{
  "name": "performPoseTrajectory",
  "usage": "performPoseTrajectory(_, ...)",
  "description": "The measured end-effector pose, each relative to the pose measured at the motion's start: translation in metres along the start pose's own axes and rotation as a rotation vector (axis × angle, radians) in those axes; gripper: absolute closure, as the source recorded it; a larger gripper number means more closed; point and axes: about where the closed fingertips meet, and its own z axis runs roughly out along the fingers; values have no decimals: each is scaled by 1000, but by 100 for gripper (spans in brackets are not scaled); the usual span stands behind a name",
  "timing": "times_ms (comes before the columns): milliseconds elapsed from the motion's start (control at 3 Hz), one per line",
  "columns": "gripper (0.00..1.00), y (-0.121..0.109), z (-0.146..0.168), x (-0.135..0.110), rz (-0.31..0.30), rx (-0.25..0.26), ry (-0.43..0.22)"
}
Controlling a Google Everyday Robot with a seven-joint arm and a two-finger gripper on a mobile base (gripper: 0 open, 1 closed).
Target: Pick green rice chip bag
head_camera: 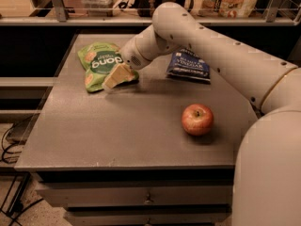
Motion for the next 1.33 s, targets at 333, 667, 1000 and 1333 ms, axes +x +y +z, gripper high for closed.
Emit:
performPoseTrajectory(333, 41, -5, 6, -2, 14, 7, -5)
performPoseTrajectory(667, 64, -8, 7, 0, 31, 13, -7)
performPoseTrajectory(1000, 88, -7, 7, 1, 42, 15, -13)
performPoseTrajectory(1333, 100, -8, 4, -1, 58, 10, -31)
